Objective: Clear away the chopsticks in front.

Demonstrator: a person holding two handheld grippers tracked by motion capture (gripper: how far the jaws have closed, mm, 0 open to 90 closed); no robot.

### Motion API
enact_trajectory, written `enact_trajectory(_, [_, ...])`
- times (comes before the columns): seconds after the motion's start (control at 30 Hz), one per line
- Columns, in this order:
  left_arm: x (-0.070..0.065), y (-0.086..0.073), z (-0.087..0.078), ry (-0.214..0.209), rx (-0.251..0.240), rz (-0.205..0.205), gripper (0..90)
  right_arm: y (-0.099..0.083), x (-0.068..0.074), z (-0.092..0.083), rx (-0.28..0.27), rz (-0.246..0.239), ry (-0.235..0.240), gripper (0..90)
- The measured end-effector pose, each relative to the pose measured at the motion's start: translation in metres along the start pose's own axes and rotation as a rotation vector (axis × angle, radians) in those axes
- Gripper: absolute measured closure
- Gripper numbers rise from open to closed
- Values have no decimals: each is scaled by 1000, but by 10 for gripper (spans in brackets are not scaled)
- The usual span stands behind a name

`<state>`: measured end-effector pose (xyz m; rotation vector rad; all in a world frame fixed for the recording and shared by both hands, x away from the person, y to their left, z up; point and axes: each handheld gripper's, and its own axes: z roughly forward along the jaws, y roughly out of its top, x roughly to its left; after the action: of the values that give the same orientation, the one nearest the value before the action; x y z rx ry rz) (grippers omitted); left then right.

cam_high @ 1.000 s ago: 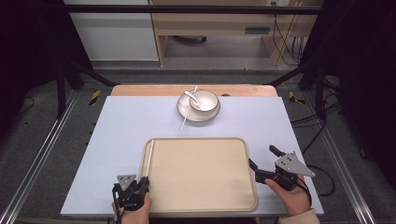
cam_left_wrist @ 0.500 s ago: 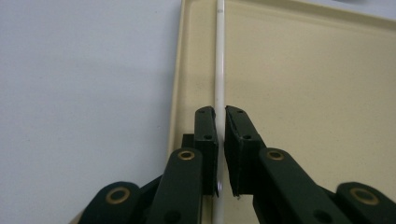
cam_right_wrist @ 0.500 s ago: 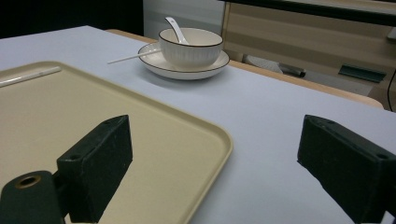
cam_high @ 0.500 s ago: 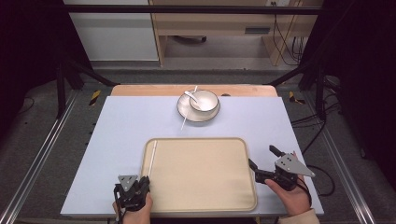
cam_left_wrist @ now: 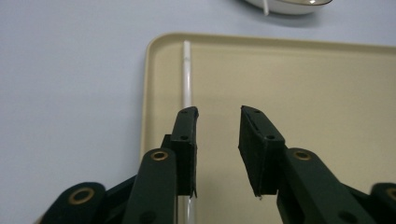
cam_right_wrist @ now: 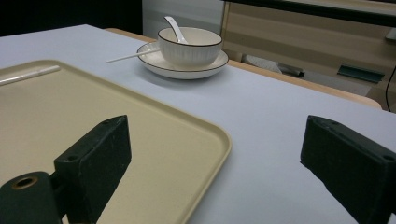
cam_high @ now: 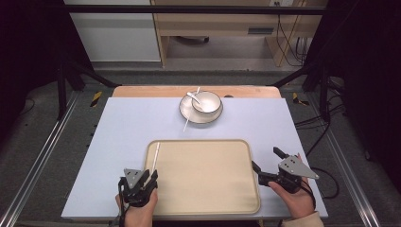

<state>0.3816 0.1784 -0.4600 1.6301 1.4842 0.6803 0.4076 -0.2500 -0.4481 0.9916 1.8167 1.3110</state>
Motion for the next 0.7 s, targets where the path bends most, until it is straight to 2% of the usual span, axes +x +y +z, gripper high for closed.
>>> enact_trajectory(0.07, [0,9,4,-32,4,32,623,0,-1,0,-4,-4,-3,80])
enact_trajectory(0.13, [1,22,9,-52,-18,56,608,0,-1,0,-1,-2,-7,72])
enact_trajectory(0.27, [1,48,19,-91,-32,107,542,0,-3,0,1,4,-21,55])
enact_trajectory(0.37, [3,69,30,-137,-51,113,493,-1,-3,0,3,4,-24,50])
enact_trajectory(0.47, [3,89,40,-157,-54,147,437,-1,-3,0,1,-2,-26,50])
enact_trajectory(0.6, [0,117,54,-232,-66,194,336,-1,-3,0,5,-4,-26,50])
enact_trajectory(0.7, [-5,135,69,-267,-80,228,301,-2,-2,1,9,-15,-22,51])
